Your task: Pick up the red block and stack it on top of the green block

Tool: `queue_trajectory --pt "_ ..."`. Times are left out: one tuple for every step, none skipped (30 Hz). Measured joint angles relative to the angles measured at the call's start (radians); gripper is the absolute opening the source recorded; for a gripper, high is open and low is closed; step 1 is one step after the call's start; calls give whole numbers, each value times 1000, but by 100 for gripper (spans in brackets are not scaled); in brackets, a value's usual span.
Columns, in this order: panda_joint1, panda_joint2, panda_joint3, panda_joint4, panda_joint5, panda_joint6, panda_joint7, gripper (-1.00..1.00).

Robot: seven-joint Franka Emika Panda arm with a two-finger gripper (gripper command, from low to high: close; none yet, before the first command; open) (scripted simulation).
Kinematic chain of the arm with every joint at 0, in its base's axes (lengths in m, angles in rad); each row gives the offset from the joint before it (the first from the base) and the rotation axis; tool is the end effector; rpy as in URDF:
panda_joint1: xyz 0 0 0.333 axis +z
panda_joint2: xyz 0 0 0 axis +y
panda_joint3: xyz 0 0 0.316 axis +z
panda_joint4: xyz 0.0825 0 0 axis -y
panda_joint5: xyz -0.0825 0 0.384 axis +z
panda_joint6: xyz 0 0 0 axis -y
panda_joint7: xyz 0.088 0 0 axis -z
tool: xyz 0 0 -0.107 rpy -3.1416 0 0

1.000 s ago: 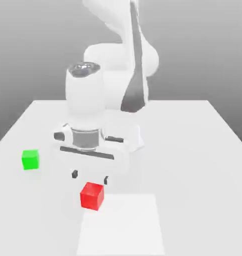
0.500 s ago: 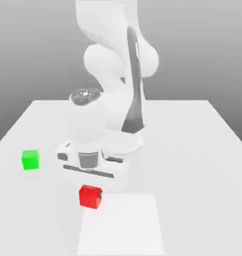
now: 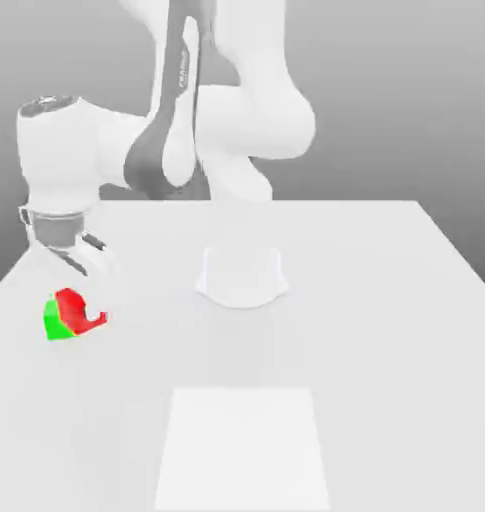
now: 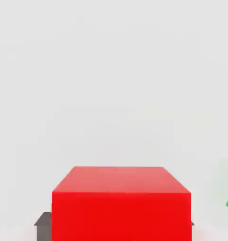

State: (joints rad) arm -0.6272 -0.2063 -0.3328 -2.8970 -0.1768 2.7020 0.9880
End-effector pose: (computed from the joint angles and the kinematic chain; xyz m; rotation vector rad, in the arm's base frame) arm 0.2099 -0.2745 0.2401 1.9702 -2.4363 0.0090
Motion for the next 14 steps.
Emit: queue_trajectory --pt "-41 -11 -26 0 -13 -10 9 -100" --pt "-81 -21 -51 0 -24 -20 18 -100" --pt "-122 -31 -76 -1 -36 -29 26 -100" --pt "-135 -19 -92 0 -31 -19 23 -100" --pt "-135 2 -104 1 -18 2 14 -100" --pt "-129 30 -113 2 2 28 0 -100" --pt "-119 62 -120 3 27 58 -17 -100" --pt "-109 95 -124 4 59 89 -39 -100" --pt "-99 130 -125 5 97 122 -65 -100" --pt "-89 167 -118 5 142 154 -97 -100" --pt "-84 204 -115 6 197 187 -135 -100" --pt "-82 234 -103 7 246 213 -169 100" --pt "-77 234 -103 7 246 213 -169 100" --pt "-79 234 -103 7 246 213 -169 100"
